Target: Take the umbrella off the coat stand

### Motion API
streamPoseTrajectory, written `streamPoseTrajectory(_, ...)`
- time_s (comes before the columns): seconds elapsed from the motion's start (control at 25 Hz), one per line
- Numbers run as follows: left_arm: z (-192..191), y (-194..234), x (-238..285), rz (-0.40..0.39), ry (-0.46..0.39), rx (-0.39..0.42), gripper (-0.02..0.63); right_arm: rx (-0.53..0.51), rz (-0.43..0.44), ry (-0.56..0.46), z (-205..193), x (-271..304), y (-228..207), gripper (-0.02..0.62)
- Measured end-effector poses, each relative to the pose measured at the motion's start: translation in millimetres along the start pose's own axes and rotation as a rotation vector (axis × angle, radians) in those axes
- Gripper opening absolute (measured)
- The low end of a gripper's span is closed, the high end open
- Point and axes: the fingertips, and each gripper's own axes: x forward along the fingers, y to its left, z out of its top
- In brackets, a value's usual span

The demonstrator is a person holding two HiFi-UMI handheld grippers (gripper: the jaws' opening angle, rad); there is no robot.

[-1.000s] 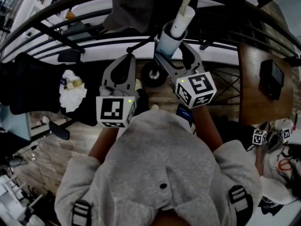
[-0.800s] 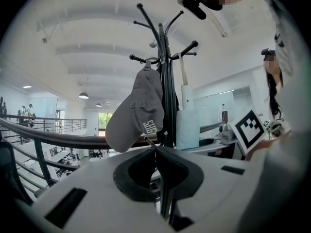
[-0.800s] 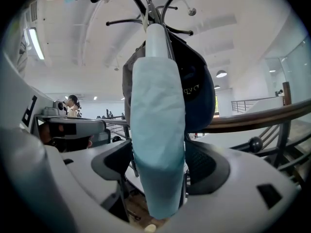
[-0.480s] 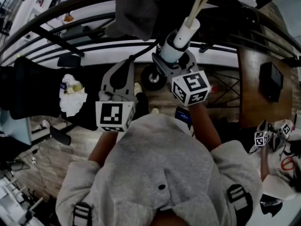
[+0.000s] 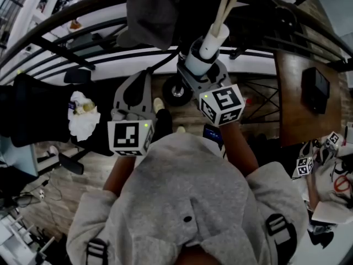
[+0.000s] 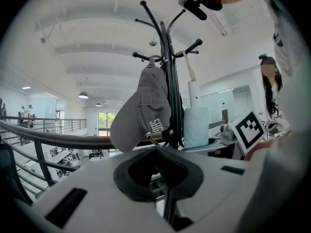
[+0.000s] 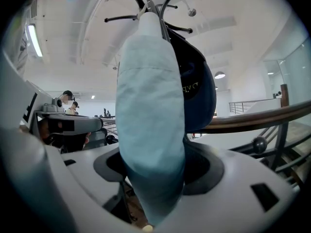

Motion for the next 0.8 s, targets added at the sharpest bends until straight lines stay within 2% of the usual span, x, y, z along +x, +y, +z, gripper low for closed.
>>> streamPoseTrajectory(0.28, -0.2, -19.1, -0.8, -0.011, 0.0, 0.011, 0.012, 0.0, 0.01, -0.034, 7.4, -19.5, -0.5, 0.299)
streamPoseTrajectory(0.8, 9.4, -36.9, -5.6, -0.038, -0.029, 0.025, 0.012, -0.022, 0.002, -0.142, 48.9, -56.5, 6.7, 0.299)
